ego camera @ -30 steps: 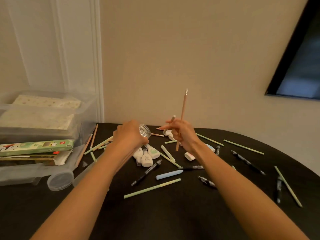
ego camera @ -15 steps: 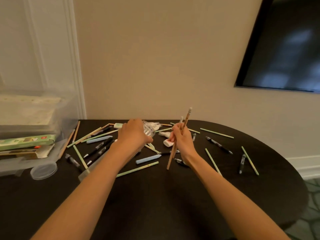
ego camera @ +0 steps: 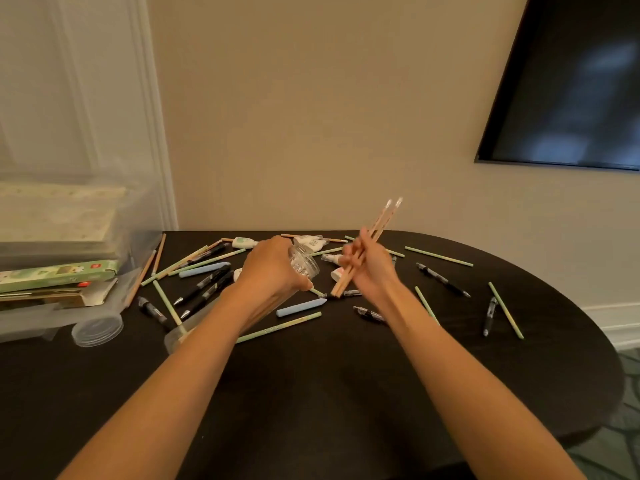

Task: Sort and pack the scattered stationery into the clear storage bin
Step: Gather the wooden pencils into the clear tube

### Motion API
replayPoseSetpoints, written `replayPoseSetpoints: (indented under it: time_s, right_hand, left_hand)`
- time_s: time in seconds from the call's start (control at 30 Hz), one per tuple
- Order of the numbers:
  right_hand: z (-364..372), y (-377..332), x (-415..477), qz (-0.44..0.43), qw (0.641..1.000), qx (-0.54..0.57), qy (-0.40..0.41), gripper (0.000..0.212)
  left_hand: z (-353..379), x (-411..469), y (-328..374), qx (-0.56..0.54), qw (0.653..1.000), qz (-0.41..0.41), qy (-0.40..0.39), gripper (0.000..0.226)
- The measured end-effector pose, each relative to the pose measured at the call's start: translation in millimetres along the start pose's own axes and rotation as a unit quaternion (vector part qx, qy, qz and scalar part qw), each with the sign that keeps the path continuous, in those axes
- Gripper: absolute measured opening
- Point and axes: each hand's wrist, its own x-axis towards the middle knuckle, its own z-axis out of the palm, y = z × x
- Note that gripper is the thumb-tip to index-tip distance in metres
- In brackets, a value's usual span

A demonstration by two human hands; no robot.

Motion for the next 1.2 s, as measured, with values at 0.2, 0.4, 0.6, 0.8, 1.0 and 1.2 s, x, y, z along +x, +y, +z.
replayPoseSetpoints:
  time_s: [0.2,0.4,0.6,0.8,1.0,1.2]
  right_hand:
    - [46.1,-29.1,10.4,-0.019,0.981,0.187,0.036,0.029]
    - [68.5,7.2,10.1,0.067,0.993,0.094,0.016,0.015]
    - [61.6,8.6,3.1,0.050,0.971,-0.208,-0.107,0.004]
    - [56.2,11.6,5.7,0.002,0.967,-0.233,-0.101,0.021]
    - [48.2,18.2,20.4,0.065,0.921,-0.346,-0.164,0.040]
    - [29.3,18.3,86.0,0.054,0.938,-0.341,-0.020,0.032]
  left_hand:
    - [-5.5,0.6,-6.7,-0.056,0.997,0.014,-0.042,0.070]
    - [-7.5,2.7,-9.3,-0.103,0.992,0.041,-0.062,0.034]
    - [-10.1,7.7,-23.1,-0.113,0.992,0.020,-0.042,0.035]
    - [-6.6,19.3,-27.9,-0.094,0.995,0.003,-0.035,0.038]
    - [1.0,43.8,-37.4,-0.068,0.997,-0.043,-0.015,0.060]
    - [-11.8,86.6,-47.8,-0.030,0.996,-0.088,0.000,0.060]
